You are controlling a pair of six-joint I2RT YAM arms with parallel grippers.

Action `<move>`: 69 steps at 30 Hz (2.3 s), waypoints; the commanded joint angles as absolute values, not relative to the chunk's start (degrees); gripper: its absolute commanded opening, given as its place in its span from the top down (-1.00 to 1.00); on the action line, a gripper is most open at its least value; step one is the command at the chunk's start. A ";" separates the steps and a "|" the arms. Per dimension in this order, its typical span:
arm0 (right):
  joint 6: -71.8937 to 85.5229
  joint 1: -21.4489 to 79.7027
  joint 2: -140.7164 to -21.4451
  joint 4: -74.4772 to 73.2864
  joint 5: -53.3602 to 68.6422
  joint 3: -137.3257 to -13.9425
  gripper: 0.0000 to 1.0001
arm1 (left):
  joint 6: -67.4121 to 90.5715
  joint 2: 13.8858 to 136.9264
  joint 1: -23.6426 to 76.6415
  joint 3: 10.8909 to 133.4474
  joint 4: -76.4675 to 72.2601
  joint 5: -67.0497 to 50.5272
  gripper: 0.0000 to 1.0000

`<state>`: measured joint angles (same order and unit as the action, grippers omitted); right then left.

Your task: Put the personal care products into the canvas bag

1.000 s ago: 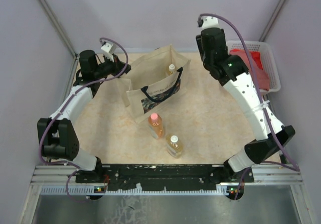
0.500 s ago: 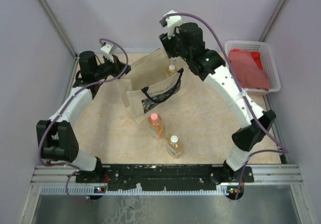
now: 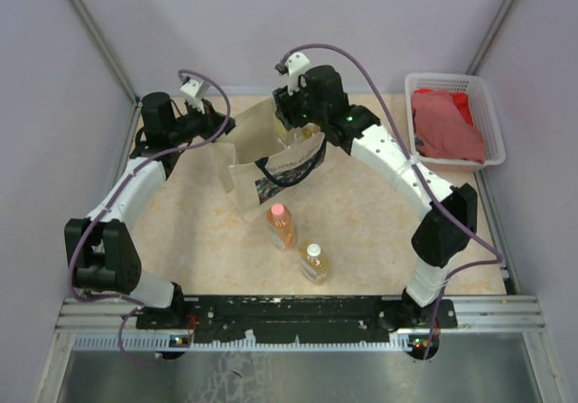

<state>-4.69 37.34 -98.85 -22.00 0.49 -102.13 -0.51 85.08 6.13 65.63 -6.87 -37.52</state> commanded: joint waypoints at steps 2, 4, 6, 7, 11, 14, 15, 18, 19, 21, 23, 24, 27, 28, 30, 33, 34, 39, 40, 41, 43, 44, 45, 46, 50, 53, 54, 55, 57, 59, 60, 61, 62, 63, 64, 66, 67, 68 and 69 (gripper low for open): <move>0.09 37.36 -98.94 -6.40 3.76 -100.60 1.00 | -1.62 83.06 6.15 65.75 -6.01 -37.62 1.00; 0.33 37.36 -99.75 -5.13 4.05 -99.42 1.00 | -1.88 83.19 6.18 65.85 -5.73 -37.61 1.00; 0.31 37.36 -100.70 -4.13 4.14 -98.44 1.00 | -2.10 83.19 6.15 65.97 -5.51 -37.53 1.00; 0.27 37.28 -101.29 -4.00 4.11 -98.31 1.00 | -2.13 83.23 6.19 65.98 -5.48 -37.48 1.00; 0.09 36.98 -103.61 -3.10 3.81 -98.09 1.00 | -2.35 83.28 6.17 66.01 -5.24 -37.27 1.00; 0.24 36.14 -104.95 -1.74 3.81 -97.66 1.00 | -2.54 83.32 6.15 66.12 -5.03 -37.01 1.00; 0.34 35.72 -105.38 -1.35 3.83 -97.63 1.00 | -2.60 83.40 6.20 66.12 -5.01 -36.93 1.00; 0.22 34.59 -106.88 -0.58 3.85 -97.78 1.00 | -2.57 83.64 6.16 66.21 -4.84 -36.93 1.00; 0.12 34.17 -107.40 -0.77 3.81 -98.08 1.00 | -2.55 83.72 6.15 66.35 -4.77 -36.85 1.00; -0.26 33.49 -108.43 -2.37 3.23 -99.45 1.00 | -2.48 83.91 6.16 66.65 -4.66 -36.76 1.00; -1.07 32.96 -108.97 -4.69 2.16 -100.43 1.00 | -2.35 83.89 6.17 66.86 -4.70 -36.59 1.00; -1.40 32.72 -108.91 -5.33 1.67 -100.48 1.00 | -2.37 83.86 6.20 66.86 -4.85 -36.50 1.00; -1.96 31.82 -108.80 -6.59 0.94 -99.84 1.00 | -2.28 83.97 6.19 66.84 -5.29 -36.32 1.00; -2.20 31.60 -108.87 -6.83 0.59 -99.51 1.00 | -2.28 84.06 6.17 66.85 -5.40 -36.31 1.00; -2.91 31.48 -109.01 -7.05 -0.25 -98.87 1.00 | -2.30 84.26 6.17 66.88 -5.47 -36.30 1.00; -3.18 31.30 -109.50 -7.90 -0.77 -98.61 1.00 | -2.38 84.59 6.20 67.03 -5.62 -36.34 1.00; -3.19 31.22 -109.66 -8.24 -0.79 -98.61 1.00 | -2.36 84.63 6.19 67.12 -5.62 -36.38 1.00; -2.91 31.24 -109.88 -9.58 -0.39 -98.74 0.56 | -2.46 84.99 6.20 67.41 -5.55 -36.47 1.00; -2.95 31.21 -109.73 -9.75 -0.13 -98.83 0.40 | -2.44 85.04 6.16 67.40 -5.55 -36.47 1.00; -2.83 31.20 -109.59 -10.04 0.09 -99.01 0.25 | -2.46 85.07 6.20 67.41 -5.46 -36.56 1.00; -2.26 31.27 -109.21 -10.43 0.82 -99.18 0.03 | -2.54 85.16 6.15 67.46 -5.45 -36.65 1.00; -1.83 31.29 -108.84 -10.40 1.27 -99.13 -0.07 | -2.55 85.19 6.17 67.49 -5.45 -36.78 1.00; -1.24 31.29 -108.32 -10.09 1.74 -99.04 -0.14 | -2.50 85.32 6.20 67.58 -5.45 -36.82 1.00; -0.56 31.29 -107.77 -9.70 2.12 -98.71 -0.22 | -2.47 85.42 6.16 67.59 -5.45 -36.83 1.00; 1.47 31.91 -105.74 -8.65 2.77 -98.56 -0.58 | -2.27 85.82 6.16 67.61 -5.53 -37.08 1.00; 0.48 33.07 -104.37 -9.56 1.42 -99.23 -0.75 | -1.97 85.95 6.16 67.43 -5.83 -37.26 1.00; -0.15 33.67 -103.85 -10.26 0.67 -99.46 -0.78 | -1.92 85.96 6.15 67.30 -5.97 -37.27 1.00; -0.89 34.26 -102.97 -11.14 -0.03 -99.87 -0.79 | -1.94 85.91 6.20 67.26 -5.98 -37.22 1.00; -2.64 35.77 -101.07 -13.20 -1.14 -100.17 -0.83 | -1.85 85.80 6.15 66.99 -6.06 -36.74 1.00; -4.46 37.77 -98.34 -15.75 -2.22 -100.16 -0.91 | -1.78 85.70 6.16 66.89 -6.11 -36.19 1.00; -5.30 38.85 -97.11 -17.40 -2.53 -100.19 -0.95 | -1.69 85.67 6.15 66.89 -6.07 -35.95 1.00; -6.10 40.33 -95.95 -19.82 -3.38 -100.17 -0.97 | -1.50 85.78 6.15 66.93 -6.03 -35.87 1.00; -6.61 41.32 -95.33 -21.65 -3.96 -100.13 -0.98 | -1.35 85.78 6.15 66.97 -5.98 -35.88 1.00; -6.77 42.19 -92.79 -23.16 -4.41 -99.75 -0.98 | -1.26 85.78 6.17 66.90 -5.98 -35.94 1.00; -6.66 42.99 -91.24 -24.42 -4.68 -99.07 -0.98 | -1.11 85.78 6.18 66.88 -6.16 -36.02 1.00; -5.96 44.21 -88.00 -26.31 -4.80 -96.47 -0.98 | -1.06 85.70 6.17 66.66 -6.46 -35.66 1.00; -5.52 44.82 -86.37 -27.10 -4.90 -95.21 -0.98 | -1.08 85.67 6.16 66.61 -6.63 -35.35 1.00; -5.07 45.42 -84.72 -27.82 -5.06 -93.87 -0.98 | -1.06 85.61 6.16 66.63 -6.72 -34.89 1.00; -4.51 46.10 -83.25 -28.70 -5.20 -92.53 -0.98 | -1.06 85.61 6.20 66.84 -6.87 -34.56 1.00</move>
